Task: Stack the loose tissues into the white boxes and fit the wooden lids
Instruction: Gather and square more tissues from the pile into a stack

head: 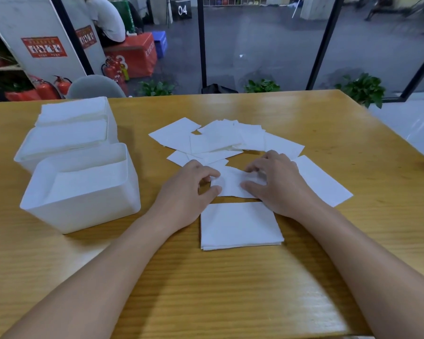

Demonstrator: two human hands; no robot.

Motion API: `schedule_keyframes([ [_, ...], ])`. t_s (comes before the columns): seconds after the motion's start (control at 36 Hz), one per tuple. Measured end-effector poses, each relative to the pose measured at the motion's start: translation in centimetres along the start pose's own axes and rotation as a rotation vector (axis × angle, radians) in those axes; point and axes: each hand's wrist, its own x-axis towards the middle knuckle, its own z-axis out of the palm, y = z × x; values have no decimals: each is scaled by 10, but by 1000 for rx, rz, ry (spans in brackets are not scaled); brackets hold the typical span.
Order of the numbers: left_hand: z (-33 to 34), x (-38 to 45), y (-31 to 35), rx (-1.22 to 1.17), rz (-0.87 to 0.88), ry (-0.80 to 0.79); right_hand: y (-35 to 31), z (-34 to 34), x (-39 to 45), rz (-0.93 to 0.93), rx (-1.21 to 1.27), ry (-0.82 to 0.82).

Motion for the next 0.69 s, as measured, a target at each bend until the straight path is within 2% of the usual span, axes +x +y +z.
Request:
schedule_keyframes([
  [0.11,1,-1,-2,-46,-4,17,-3,5,-3,-48,41,58],
  [0.25,-2,0,2,-170,1,116,-5,6,-8,-164,101,139],
  [0.39,-5,-3,7,-173,44,96,-9,3,-13,-267,145,172],
  [0.5,-4,-7,10,-170,84,155,-7,2,-18,-185,233,196],
  [0.58,-8,-7,13,-202,98,204,-3,-2,-22,-111,395,211],
  [0.69,-18,-8,13,-302,127,212,4,-12,-24,-110,623,255],
])
